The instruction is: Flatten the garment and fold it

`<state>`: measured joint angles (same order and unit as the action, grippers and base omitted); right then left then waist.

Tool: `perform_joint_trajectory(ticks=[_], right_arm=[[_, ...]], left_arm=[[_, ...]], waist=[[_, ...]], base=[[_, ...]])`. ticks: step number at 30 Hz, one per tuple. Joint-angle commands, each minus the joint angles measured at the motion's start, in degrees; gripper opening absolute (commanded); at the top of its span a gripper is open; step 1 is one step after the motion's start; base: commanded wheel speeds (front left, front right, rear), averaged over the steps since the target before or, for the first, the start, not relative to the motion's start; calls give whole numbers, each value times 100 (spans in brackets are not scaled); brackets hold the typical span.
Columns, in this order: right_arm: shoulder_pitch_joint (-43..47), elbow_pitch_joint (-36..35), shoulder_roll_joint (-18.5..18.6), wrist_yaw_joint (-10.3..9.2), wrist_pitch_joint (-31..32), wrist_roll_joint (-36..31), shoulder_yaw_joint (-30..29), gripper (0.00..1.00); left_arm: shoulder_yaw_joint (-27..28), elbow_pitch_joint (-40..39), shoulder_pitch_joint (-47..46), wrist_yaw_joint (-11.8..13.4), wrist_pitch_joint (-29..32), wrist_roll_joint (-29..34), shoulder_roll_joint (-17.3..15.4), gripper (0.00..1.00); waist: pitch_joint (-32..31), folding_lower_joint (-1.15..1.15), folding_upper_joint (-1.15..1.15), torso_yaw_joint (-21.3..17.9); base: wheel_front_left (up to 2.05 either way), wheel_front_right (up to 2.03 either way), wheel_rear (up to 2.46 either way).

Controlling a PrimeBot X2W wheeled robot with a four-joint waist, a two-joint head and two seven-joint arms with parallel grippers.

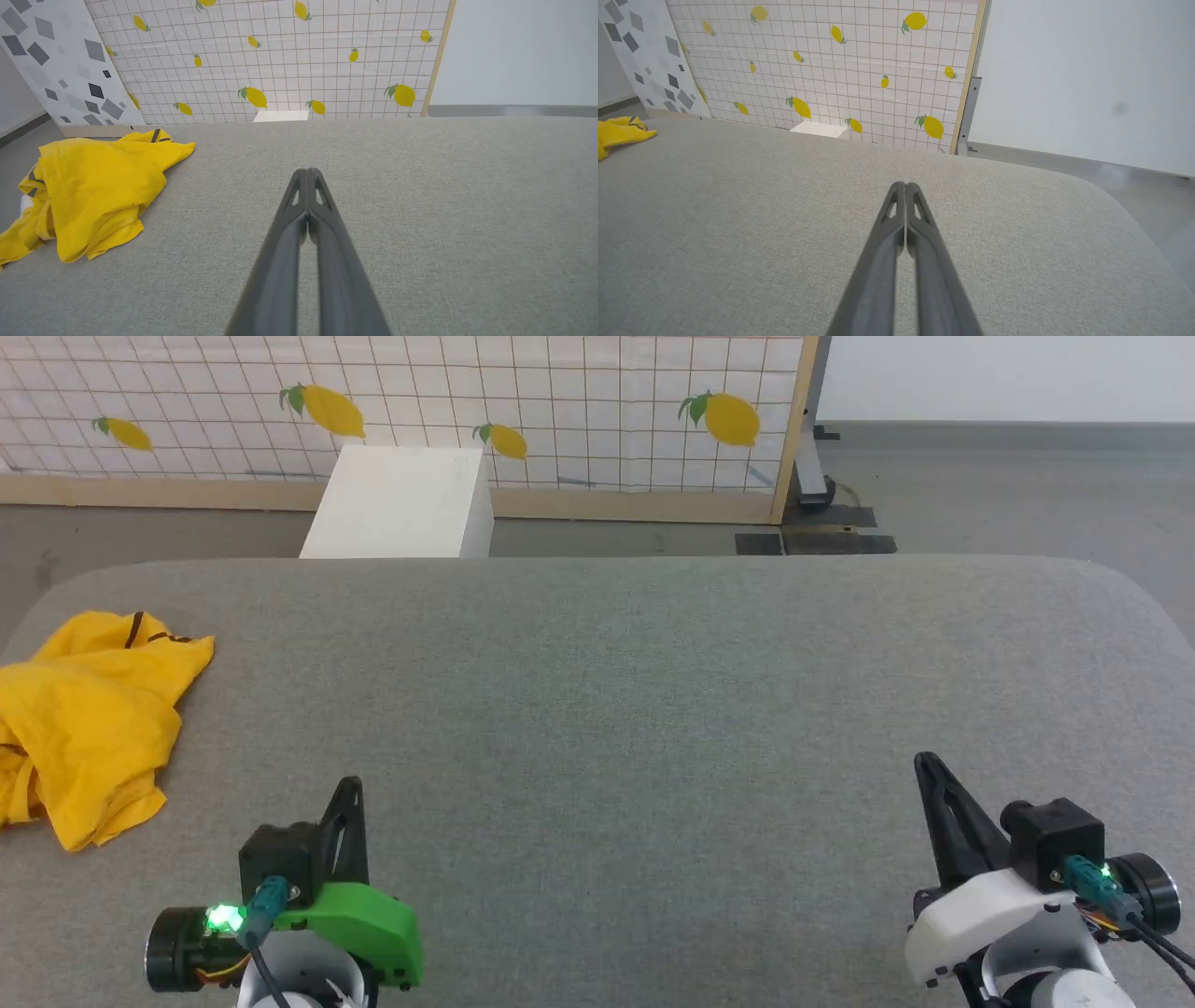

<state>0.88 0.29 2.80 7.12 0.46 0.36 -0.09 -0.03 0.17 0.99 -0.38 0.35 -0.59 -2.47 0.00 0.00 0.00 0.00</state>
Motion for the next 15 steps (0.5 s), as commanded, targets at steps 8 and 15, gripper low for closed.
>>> perform_joint_trajectory(ticks=[8, 15], right_arm=[[-88, -29, 8, 36, -46, -36, 9, 0], [-88, -29, 8, 36, -46, -36, 9, 0]], left_arm=[[3, -17, -99, 38, -35, 59, -41, 0], [3, -17, -99, 38, -35, 59, -41, 0]], waist=[[0, 0, 0, 0], [0, 0, 0, 0]], base=[[0, 0, 0], [0, 0, 0]])
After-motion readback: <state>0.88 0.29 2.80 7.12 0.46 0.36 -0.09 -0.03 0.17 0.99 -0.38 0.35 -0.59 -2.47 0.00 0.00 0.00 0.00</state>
